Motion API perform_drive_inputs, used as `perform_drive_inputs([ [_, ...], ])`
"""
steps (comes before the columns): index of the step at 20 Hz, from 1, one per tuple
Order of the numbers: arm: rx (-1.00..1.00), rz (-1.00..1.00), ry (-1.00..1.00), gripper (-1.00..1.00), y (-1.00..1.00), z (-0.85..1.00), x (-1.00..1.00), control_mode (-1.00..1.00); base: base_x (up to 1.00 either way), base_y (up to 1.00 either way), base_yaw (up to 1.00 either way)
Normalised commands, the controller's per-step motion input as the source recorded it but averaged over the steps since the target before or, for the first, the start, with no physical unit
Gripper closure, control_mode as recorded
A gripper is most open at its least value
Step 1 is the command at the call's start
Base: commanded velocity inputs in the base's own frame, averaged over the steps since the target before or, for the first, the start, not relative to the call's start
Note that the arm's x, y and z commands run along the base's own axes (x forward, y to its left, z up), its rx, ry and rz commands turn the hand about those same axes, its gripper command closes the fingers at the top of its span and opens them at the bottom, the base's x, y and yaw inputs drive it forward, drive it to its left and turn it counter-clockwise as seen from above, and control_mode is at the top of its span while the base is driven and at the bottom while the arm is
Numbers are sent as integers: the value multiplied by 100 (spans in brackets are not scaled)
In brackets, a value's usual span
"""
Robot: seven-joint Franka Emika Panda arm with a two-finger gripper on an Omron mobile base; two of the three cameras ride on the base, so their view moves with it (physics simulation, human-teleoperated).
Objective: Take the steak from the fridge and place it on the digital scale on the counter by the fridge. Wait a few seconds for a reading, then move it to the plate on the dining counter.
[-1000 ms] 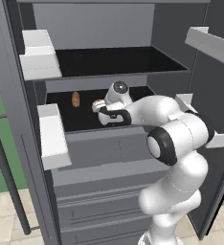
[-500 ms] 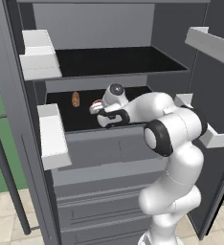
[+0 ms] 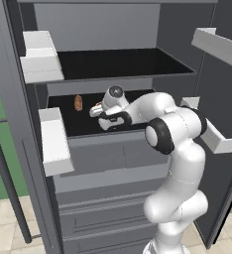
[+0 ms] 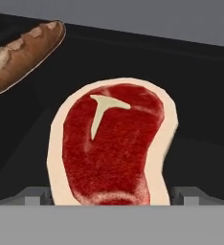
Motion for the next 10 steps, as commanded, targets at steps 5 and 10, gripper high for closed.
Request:
perform_drive_inputs([
  [5, 0, 0, 4, -100, 9, -17, 28, -100, 0, 0, 0],
  [10, 0, 0, 5, 100, 16, -24, 22, -100, 0, 0, 0],
])
